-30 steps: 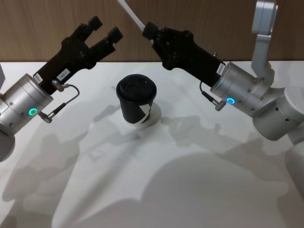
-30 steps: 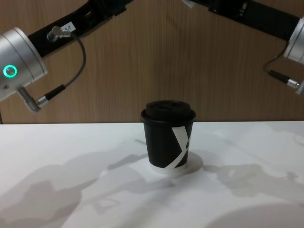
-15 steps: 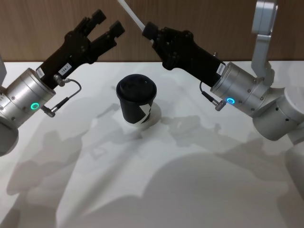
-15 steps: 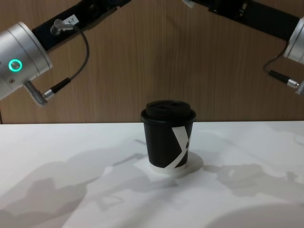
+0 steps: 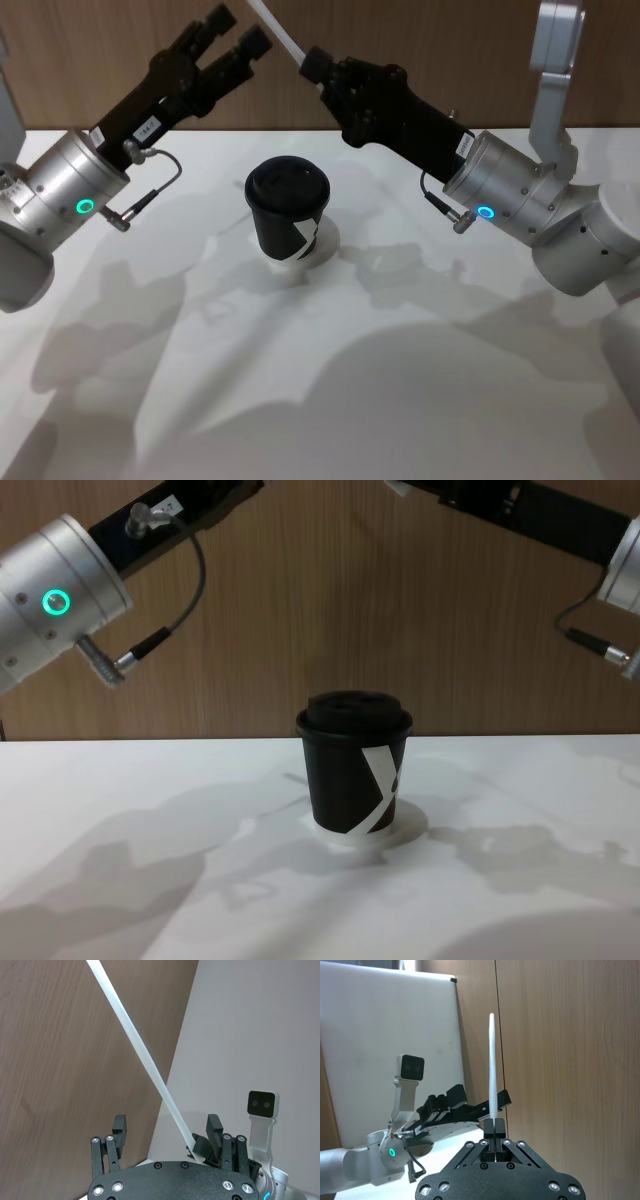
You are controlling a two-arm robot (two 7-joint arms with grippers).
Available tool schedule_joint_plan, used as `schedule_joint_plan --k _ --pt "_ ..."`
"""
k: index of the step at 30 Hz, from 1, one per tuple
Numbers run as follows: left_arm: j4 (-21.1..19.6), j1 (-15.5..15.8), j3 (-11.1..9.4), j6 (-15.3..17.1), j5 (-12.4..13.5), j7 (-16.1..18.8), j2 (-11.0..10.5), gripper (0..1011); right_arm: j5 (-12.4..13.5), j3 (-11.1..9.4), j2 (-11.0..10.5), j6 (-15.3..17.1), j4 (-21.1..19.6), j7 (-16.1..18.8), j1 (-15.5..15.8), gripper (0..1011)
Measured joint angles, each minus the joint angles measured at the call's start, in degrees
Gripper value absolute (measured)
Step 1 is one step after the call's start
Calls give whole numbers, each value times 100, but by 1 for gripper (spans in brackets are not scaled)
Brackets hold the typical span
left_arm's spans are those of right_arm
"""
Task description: Pick up the straw with one hand, pass it to the other hand, and insert it into the cup.
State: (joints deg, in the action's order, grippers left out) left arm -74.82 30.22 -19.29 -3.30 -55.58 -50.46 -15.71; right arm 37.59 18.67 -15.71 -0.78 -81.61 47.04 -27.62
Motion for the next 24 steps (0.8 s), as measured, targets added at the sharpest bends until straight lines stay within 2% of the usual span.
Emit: schedule_joint_plan --k 24 --pt "697 537 -156 38 -318 -419 245 1003 0 0 0 0 0 0 0 15"
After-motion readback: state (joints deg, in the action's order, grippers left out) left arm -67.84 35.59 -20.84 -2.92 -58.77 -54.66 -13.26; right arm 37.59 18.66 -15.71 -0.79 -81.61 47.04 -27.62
